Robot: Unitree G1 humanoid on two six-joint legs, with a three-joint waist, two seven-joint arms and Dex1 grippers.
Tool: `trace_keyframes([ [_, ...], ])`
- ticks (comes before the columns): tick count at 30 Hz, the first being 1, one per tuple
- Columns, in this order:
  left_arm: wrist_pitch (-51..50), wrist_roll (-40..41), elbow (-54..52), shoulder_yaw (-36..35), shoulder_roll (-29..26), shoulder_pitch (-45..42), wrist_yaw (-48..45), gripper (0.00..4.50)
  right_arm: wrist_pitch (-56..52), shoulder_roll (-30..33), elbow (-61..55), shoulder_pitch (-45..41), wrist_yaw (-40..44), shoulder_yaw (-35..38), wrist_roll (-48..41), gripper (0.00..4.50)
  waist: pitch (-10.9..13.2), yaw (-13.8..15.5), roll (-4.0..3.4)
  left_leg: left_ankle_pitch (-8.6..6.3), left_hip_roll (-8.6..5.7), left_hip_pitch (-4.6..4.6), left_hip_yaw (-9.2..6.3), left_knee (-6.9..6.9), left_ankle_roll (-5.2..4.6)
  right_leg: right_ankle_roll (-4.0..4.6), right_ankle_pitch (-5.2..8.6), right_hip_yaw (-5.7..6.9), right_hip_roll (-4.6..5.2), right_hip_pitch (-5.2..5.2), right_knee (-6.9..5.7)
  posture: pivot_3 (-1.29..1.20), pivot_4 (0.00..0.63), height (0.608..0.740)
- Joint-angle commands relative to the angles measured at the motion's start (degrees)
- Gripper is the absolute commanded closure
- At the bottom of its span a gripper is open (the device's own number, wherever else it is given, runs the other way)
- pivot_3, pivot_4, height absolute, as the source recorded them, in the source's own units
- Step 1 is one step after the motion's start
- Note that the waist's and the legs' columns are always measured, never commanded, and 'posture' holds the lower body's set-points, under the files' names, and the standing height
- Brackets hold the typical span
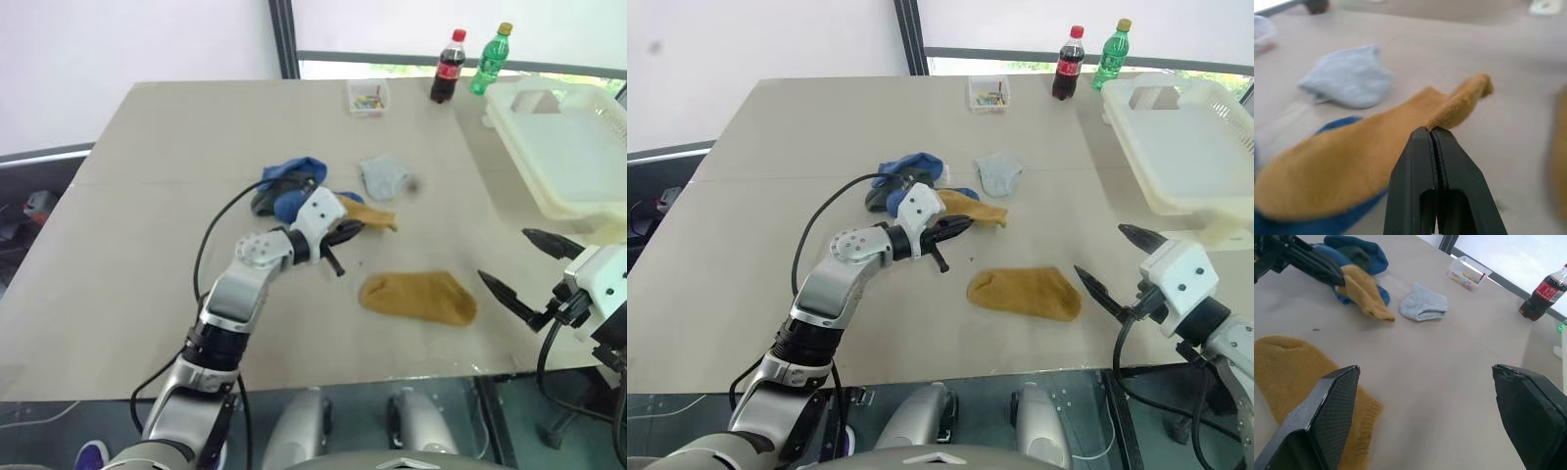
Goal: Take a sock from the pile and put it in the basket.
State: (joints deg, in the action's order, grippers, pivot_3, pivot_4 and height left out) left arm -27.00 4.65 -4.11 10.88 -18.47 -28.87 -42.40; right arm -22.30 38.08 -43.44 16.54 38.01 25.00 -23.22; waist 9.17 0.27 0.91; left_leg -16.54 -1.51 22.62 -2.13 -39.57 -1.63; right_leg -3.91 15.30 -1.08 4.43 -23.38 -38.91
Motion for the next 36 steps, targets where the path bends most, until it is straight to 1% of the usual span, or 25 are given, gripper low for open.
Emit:
trace_keyframes([
  [1, 1.06, -0.33, 1.73, 1.72, 1.39, -3.71, 0.45, 4.47, -0.68, 0.45, -0.93, -0.62, -0.96, 0.39, -0.33, 0.0, 0.0, 0.04, 0.0, 0.0, 0.01, 0.0, 0.0, 0.0, 0.0, 0.0, 0.0, 0.0, -0.01, 0.0, 0.0, 0.0, 0.15, 0.74],
  [3, 1.57, -0.79, 3.52, 4.03, 2.77, -4.8, 0.01, 4.47, -0.87, 0.36, -1.23, -0.35, -1.17, 0.55, -0.26, 0.0, 0.0, 0.3, 0.0, -0.01, 0.0, -0.01, 0.0, 0.0, -0.03, 0.0, 0.0, 0.0, 0.0, 0.03, 0.01, 0.0, 0.15, 0.74],
  [9, -1.0, 0.34, 11.95, 9.37, 10.62, -9.3, -2.16, 4.47, -1.71, 0.3, -1.54, -0.35, -1.64, 0.79, -0.63, 0.0, 0.01, 0.47, 0.01, -0.03, -0.18, -0.01, -0.03, -0.01, -0.05, 0.0, 0.0, 0.02, 0.04, 0.09, 0.07, 0.0, 0.15, 0.74],
  [13, -0.26, 0.66, 18.25, 12.14, 14.29, -12.52, -5.58, 4.47, -5.38, 0.65, -3.04, 0.65, -4.16, 1.71, 0.78, 0.0, 0.0, 0.35, 0.0, -0.04, -0.18, -0.02, -0.03, -0.01, -0.08, 0.0, 0.0, 0.02, 0.01, 0.08, 0.06, 0.0, 0.15, 0.74],
  [15, 0.37, 0.52, 21.55, 12.62, 16.48, -14.11, -5.8, 4.47, -8.05, 0.65, -3.68, 0.55, -5.14, 1.56, -0.25, 0.0, -0.01, 0.31, -0.01, -0.08, -0.17, -0.03, -0.02, -0.01, -0.14, 0.0, 0.0, 0.01, -0.02, 0.09, 0.05, 0.0, 0.15, 0.74],
  [17, 0.45, 0.64, 23.81, 12.02, 18.27, -15.32, -5.22, 4.47, -13.3, 0.73, -4.26, -0.65, -7.61, 0.32, -1.09, 0.0, -0.01, 0.34, -0.01, -0.09, -0.17, -0.04, -0.01, -0.01, -0.16, 0.0, 0.0, 0.0, -0.01, 0.09, 0.05, 0.0, 0.15, 0.74],
  [20, -1.55, 2.26, 22.89, 9.97, 18.33, -15.07, -5.81, 4.47, -20.82, -0.17, -2.54, -4.4, -11.29, -2.27, -2.45, 0.0, 0.0, 0.02, -0.01, -0.09, -0.13, -0.04, 0.0, -0.01, -0.16, 0.0, 0.0, -0.02, 0.0, 0.09, 0.06, 0.0, 0.15, 0.74],
  [21, -2.39, 3.0, 21.78, 9.19, 17.87, -14.63, -6.05, 3.93, -22.89, -0.7, -1.73, -5.84, -12.04, -3.0, -3.42, 0.0, 0.0, -0.12, -0.02, -0.09, -0.1, -0.05, 0.0, -0.01, -0.16, 0.0, 0.0, -0.02, -0.01, 0.09, 0.06, 0.0, 0.15, 0.74],
  [22, -3.38, 3.92, 20.44, 8.4, 17.35, -14.21, -6.29, 3.71, -25.0, -1.46, -0.99, -7.43, -12.83, -3.49, -4.66, 0.0, 0.0, -0.33, -0.02, -0.09, -0.03, -0.05, -0.01, -0.01, -0.16, 0.0, 0.0, -0.01, 0.0, 0.08, 0.04, 0.0, 0.15, 0.74],
  [23, -5.48, 6.21, 17.86, 6.61, 16.65, -13.71, -6.91, 3.04, -27.26, -2.49, -0.14, -9.65, -13.95, -3.94, -6.02, 0.0, 0.0, -0.35, -0.03, -0.09, 0.01, -0.05, -0.02, -0.01, -0.16, 0.0, 0.0, 0.0, -0.02, 0.08, 0.05, 0.0, 0.15, 0.74],
  [24, -7.37, 8.28, 15.28, 4.96, 15.92, -13.24, -7.55, 2.75, -29.09, -3.29, 0.42, -11.37, -14.72, -4.11, -7.23, 0.0, 0.0, -0.51, -0.03, -0.09, 0.03, -0.04, -0.03, 0.0, -0.16, 0.0, 0.0, 0.01, -0.02, 0.08, 0.05, 0.0, 0.15, 0.74],
  [25, -9.21, 10.05, 12.5, 3.35, 14.49, -12.76, -8.15, 2.32, -31.15, -4.03, 1.33, -13.63, -15.42, -4.31, -8.67, 0.0, 0.01, -0.98, -0.03, -0.08, 0.05, -0.04, -0.03, 0.0, -0.14, 0.0, 0.0, 0.0, -0.03, 0.08, 0.06, 0.0, 0.15, 0.74],
  [28, -13.63, 14.0, 6.94, -0.51, 10.54, -11.59, -8.76, 2.32, -36.17, -5.36, 3.97, -19.37, -17.02, -5.13, -11.23, 0.0, -0.01, -1.01, -0.08, -0.03, 0.07, -0.02, 0.0, 0.0, -0.06, 0.0, 0.0, -0.02, -0.01, 0.04, 0.05, 0.0, 0.15, 0.74],
  [30, -16.46, 15.62, 6.45, -2.96, 9.41, -11.23, -7.06, 2.32, -38.01, -5.97, 6.87, -22.46, -18.2, -7.09, -10.87, 0.0, -0.02, -1.0, -0.1, -0.03, 0.07, -0.02, -0.03, 0.0, -0.05, 0.0, 0.0, 0.0, -0.02, 0.04, 0.06, 0.0, 0.15, 0.74],
  [33, -16.96, 13.57, 9.4, -4.16, 9.24, -10.92, -1.47, 2.32, -38.74, -6.86, 12.25, -25.47, -19.19, -10.21, -9.29, 0.0, -0.03, -0.66, -0.09, -0.03, 0.02, -0.03, -0.05, 0.0, -0.05, 0.0, 0.0, 0.02, -0.01, 0.06, 0.06, 0.0, 0.15, 0.74],
  [36, -17.31, 12.05, 10.85, -3.46, 9.35, -9.99, 1.96, 2.32, -39.04, -7.19, 16.02, -26.84, -19.17, -12.26, -8.54, 0.0, -0.03, -0.53, -0.09, -0.02, -0.12, 0.02, -0.07, 0.0, -0.03, 0.0, 0.0, 0.03, 0.08, 0.05, 0.08, 0.0, 0.15, 0.74],
])
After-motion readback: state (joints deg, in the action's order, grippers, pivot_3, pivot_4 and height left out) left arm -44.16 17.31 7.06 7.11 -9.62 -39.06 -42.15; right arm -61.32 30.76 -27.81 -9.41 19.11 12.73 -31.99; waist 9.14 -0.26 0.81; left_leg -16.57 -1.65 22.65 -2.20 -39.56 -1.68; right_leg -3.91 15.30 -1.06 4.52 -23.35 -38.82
